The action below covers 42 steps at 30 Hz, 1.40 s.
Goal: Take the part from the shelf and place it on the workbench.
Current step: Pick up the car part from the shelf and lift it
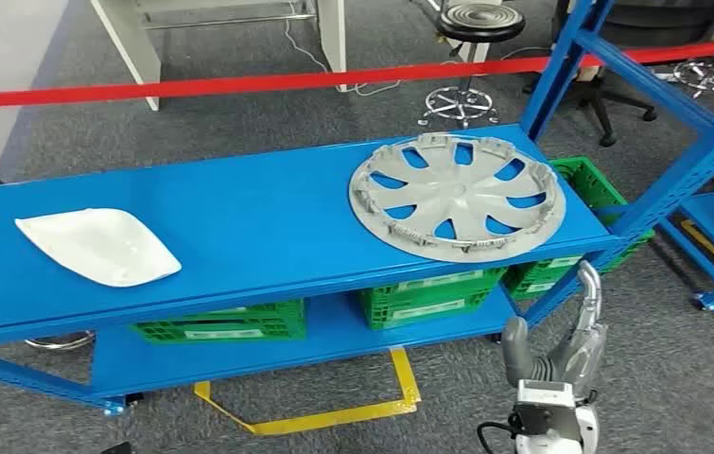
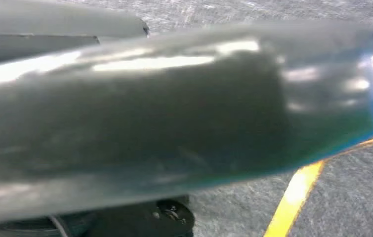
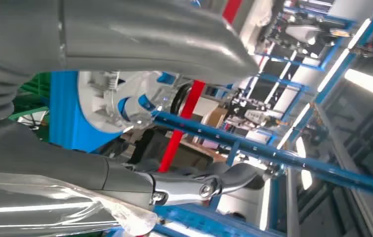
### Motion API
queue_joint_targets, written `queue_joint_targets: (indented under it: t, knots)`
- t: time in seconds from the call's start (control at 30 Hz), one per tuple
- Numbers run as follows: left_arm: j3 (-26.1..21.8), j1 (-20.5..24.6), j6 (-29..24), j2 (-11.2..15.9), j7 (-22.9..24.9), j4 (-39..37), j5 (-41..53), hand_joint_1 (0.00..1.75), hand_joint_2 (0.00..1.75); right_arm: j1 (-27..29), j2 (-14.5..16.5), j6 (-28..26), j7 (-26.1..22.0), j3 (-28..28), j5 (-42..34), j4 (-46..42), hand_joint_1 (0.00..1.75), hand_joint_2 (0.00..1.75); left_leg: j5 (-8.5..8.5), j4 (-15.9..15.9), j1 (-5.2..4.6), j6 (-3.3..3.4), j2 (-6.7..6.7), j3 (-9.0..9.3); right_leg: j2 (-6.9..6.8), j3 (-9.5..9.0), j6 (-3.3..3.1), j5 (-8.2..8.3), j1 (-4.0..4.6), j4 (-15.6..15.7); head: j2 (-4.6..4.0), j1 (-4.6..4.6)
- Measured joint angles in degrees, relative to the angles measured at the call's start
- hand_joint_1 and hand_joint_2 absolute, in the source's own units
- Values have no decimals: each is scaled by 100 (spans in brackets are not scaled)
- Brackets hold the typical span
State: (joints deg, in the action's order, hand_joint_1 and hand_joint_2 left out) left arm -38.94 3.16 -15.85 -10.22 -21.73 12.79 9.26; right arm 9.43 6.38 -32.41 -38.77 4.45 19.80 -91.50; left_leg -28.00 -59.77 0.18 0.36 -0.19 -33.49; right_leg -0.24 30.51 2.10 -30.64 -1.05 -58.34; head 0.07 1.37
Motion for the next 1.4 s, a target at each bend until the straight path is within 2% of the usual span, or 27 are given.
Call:
queue_joint_targets:
  t: [0.1,0.13,0.2,0.23,0.27,0.3,0.33,0.4,0.43,0.47,0.6,0.67,0.73,0.77,0.8,0.83,0.9,0.93,0.97,1.07,1.13,1.17,1.23,1.27,1.3,1.33,1.4]
  knots:
    - [6,3,7,1,34,0,67,0,0,-127,-6,-99,43,-143,15,98,0,175,28,49,22,70,2,18,2,61,57,-103,-6,-116,1,-7]
    - [13,14,19,1,59,0,119,0,0,-247,-21,-154,73,-256,6,197,0,175,36,64,28,99,4,23,4,180,75,-226,-8,-333,1,-15]
    - [35,35,59,3,121,0,244,0,0,-605,-122,-196,157,-582,-43,550,0,175,30,67,14,138,9,23,8,582,91,-541,-4,-1077,0,-31]
    - [49,41,82,4,151,0,314,0,0,-844,-223,-137,221,-780,-76,816,0,131,25,67,-1,151,9,26,9,791,92,-632,-3,-1433,0,-34]
    - [65,45,103,5,180,0,380,0,0,-1125,-365,3,316,-980,-87,1141,0,87,19,66,-18,162,9,34,10,932,85,-614,0,-1623,0,-34]
    - [85,48,122,8,205,0,441,0,0,-1436,-535,193,422,-1165,-65,1494,0,44,13,65,-37,173,7,45,11,977,68,-484,5,-1607,0,-37]
    - [109,51,140,12,226,0,499,0,0,-1780,-729,394,533,-1333,1,1887,0,0,6,64,-55,184,3,63,12,904,39,-251,14,-1348,0,-37]
    - [152,65,172,16,266,-1,596,0,0,-2533,-1117,676,737,-1571,275,2689,0,0,-10,57,-93,195,-2,79,22,613,-40,198,45,-596,0,-32]
    - [167,77,186,19,285,-2,640,0,0,-2941,-1305,765,857,-1640,472,3110,0,0,-11,46,-107,191,-4,62,27,493,-72,314,60,-301,0,-28]
    - [176,89,202,22,300,-3,681,0,0,-3332,-1474,866,997,-1676,690,3514,0,0,-6,37,-115,177,-3,34,31,436,-94,347,73,-149,0,-18]
    - [219,112,252,49,369,-7,844,0,0,-4593,-1941,1435,1562,-1593,1597,4810,0,0,-55,-51,-109,81,-8,-37,27,404,-148,350,51,-45,0,-6]
    - [254,129,275,67,389,-7,924,0,0,-5047,-2028,1757,1694,-1433,1928,5278,0,0,-305,-525,-80,0,-8,-261,19,379,-183,356,21,-21,0,14]
    - [293,142,299,74,389,-7,988,0,0,-5379,-2064,2047,1745,-1279,2124,5655,0,0,-586,-1263,-37,-63,-4,-651,6,369,-202,342,18,-22,0,25]
    - [305,140,311,77,389,-7,1015,0,0,-5499,-2074,2162,1762,-1208,2201,5805,0,0,-620,-1496,-19,-82,-2,-792,-1,363,-204,335,18,-22,0,23]
    - [314,135,322,79,389,-7,1035,0,0,-5595,-2083,2241,1776,-1141,2267,5925,0,0,-539,-1525,-6,-92,-1,-838,-5,354,-202,327,18,-23,0,25]
    - [319,133,332,80,389,-7,1052,0,0,-5675,-2088,2297,1782,-1074,2323,6027,0,0,-352,-1333,5,-93,0,-782,-6,339,-197,317,18,-24,0,25]
    - [328,142,344,84,389,-8,1080,0,0,-5808,-2088,2369,1780,-950,2396,6183,0,0,102,-591,9,-67,2,-487,-5,304,-167,290,25,-25,0,25]
    - [335,151,346,84,389,-9,1093,0,0,-5863,-2085,2394,1771,-894,2430,6253,0,0,230,-261,2,-44,1,-352,-3,298,-144,279,32,-27,0,22]
    - [343,160,347,83,390,-11,1106,0,0,-5903,-2081,2415,1757,-844,2465,6310,0,0,276,-63,-6,-20,-1,-273,-2,301,-117,276,40,-26,0,18]
    - [363,176,348,76,394,-15,1138,0,0,-5949,-2037,2449,1701,-701,2594,6403,0,0,243,47,-14,66,-6,-232,-7,321,-32,272,37,-1,0,16]
    - [382,195,348,67,397,-16,1166,0,0,-5967,-1987,2445,1666,-586,2687,6435,0,0,263,96,4,140,-8,-196,-3,413,12,138,28,-171,0,2]
    - [393,209,348,61,398,-17,1181,0,0,-5975,-1963,2432,1653,-535,2723,6454,0,0,269,115,13,170,-11,-181,2,551,24,-1,26,-440,0,-13]
    - [408,224,348,51,402,-17,1202,0,0,-5970,-1892,2392,1628,-447,2772,6497,0,0,265,117,8,202,-16,-180,12,938,35,-292,26,-1202,0,-38]
    - [412,224,348,46,407,-17,1214,0,0,-5951,-1842,2375,1599,-402,2794,6517,0,0,261,116,5,206,-17,-179,13,1109,40,-360,26,-1497,0,-41]
    - [416,223,348,43,412,-17,1225,0,0,-5931,-1784,2362,1547,-353,2811,6530,0,0,256,115,4,206,-18,-176,13,1188,42,-315,26,-1582,0,-43]
    - [421,224,348,40,419,-17,1238,0,0,-5915,-1720,2350,1478,-299,2833,6536,0,0,250,112,4,200,-19,-170,13,1153,39,-159,24,-1435,0,-44]
    - [434,232,347,35,431,-17,1268,0,0,-5900,-1580,2292,1334,-172,2879,6523,0,0,227,103,5,168,-23,-152,15,833,26,255,18,-694,0,-46]
